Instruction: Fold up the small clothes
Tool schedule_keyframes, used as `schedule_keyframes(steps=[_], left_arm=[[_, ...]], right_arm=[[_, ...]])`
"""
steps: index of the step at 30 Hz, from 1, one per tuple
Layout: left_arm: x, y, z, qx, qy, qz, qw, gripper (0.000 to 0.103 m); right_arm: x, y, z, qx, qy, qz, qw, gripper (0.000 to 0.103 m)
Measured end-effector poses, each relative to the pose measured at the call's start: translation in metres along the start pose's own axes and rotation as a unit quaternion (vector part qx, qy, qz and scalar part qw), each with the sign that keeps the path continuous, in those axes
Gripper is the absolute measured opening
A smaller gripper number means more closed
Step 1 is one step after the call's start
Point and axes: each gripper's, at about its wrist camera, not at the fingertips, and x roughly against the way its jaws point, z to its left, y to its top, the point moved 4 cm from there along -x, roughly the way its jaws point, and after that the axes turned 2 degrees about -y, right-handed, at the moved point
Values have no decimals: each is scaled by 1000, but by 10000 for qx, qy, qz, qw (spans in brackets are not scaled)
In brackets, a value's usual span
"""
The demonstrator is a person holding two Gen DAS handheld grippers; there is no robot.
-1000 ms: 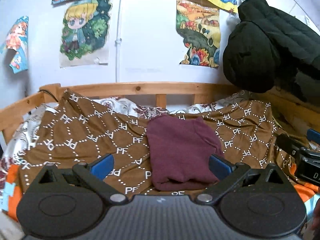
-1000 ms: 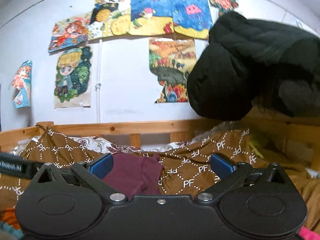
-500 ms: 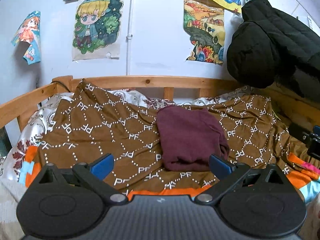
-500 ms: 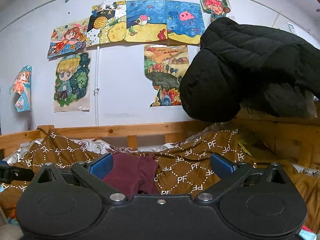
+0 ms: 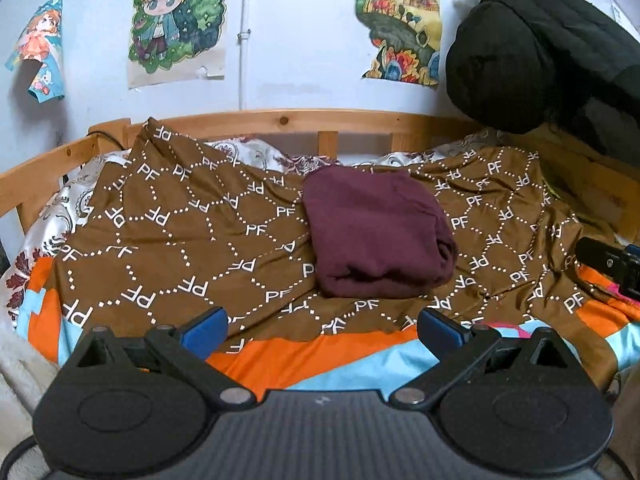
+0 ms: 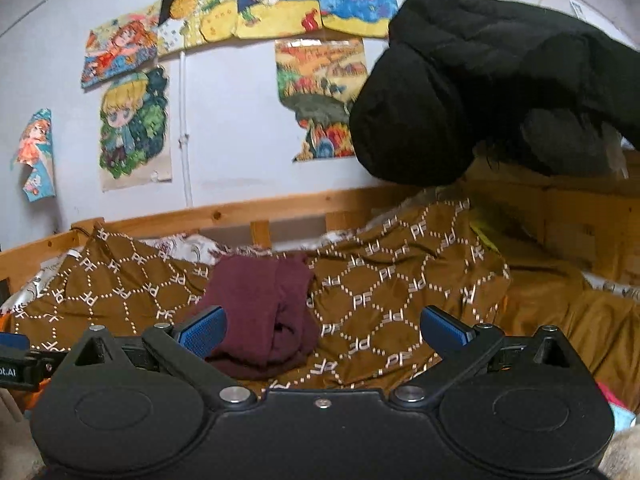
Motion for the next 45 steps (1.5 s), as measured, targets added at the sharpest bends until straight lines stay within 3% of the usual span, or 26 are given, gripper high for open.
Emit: schedule_keyframes(steps=[10, 45], left_arm=[[-4, -1, 1, 29, -2, 38, 10000, 102], [-4, -2, 1, 31, -35, 46, 10000, 102]], right_arm=[[-9, -6, 10, 220, 110, 207, 9995, 103], [-8, -7, 9, 151, 120, 105, 9998, 103]])
